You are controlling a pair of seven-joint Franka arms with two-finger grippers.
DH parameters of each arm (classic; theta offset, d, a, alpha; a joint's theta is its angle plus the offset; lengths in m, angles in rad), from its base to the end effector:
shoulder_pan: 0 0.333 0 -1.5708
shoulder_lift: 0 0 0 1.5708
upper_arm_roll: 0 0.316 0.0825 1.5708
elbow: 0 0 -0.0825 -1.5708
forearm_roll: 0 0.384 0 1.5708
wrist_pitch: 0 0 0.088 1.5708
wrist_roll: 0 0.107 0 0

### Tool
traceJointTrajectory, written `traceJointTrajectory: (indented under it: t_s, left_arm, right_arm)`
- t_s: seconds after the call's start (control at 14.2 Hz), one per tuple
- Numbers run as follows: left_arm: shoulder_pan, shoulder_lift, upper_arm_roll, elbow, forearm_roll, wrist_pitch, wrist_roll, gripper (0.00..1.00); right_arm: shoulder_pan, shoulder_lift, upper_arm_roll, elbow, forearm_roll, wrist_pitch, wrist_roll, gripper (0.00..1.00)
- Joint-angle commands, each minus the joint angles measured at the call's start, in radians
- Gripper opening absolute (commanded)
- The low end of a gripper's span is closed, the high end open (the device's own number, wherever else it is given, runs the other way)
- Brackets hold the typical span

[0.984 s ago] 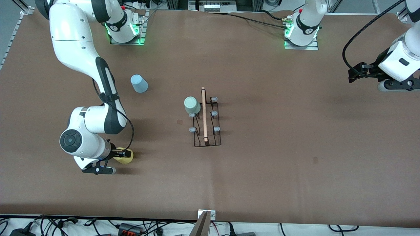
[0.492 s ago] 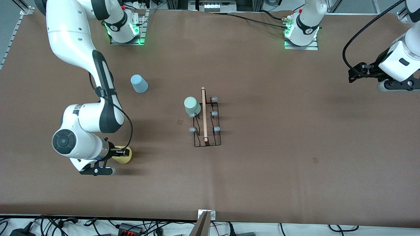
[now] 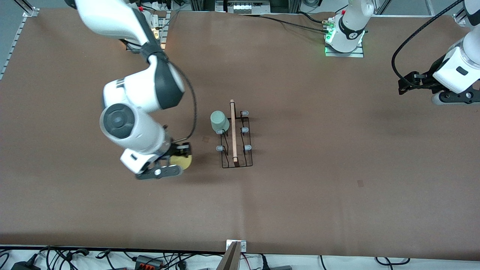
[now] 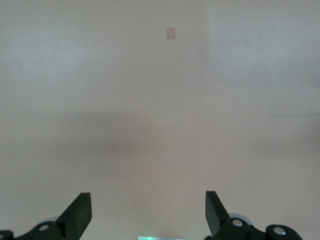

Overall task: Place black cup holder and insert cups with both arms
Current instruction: 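Lower the yellow cup onto a rack peg beside the teal cup, release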

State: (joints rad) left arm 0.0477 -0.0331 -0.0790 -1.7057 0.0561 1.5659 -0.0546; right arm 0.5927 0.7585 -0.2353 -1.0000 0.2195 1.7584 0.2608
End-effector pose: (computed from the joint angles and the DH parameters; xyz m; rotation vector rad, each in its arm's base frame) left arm 0.5384 -0.0114 0.5790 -3.0741 -0.0319 0.1603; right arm 0.6777 0.3392 0.4164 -3.0785 -0.1872 0.0037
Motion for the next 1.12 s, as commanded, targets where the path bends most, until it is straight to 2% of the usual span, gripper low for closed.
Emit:
traceJointTrajectory:
  t_s: [0.0,0.35,1.05]
  left_arm:
    - [0.000,-0.005,0.007,-0.003,-0.021,0.006,0.016,1.00]
    - [0.000,0.001,0.007,-0.003,-0.021,0.006,0.016,1.00]
    - [0.000,0.002,0.008,-0.003,-0.019,0.006,0.016,1.00]
  right_arm:
    - [0.042,0.018,-0.004,0.003,0.014,0.049,0.054,0.21]
    - [0.102,0.056,-0.004,0.000,0.032,0.087,0.095,0.21]
    - [0.119,0.102,0.021,-0.002,0.064,0.119,0.094,0.22]
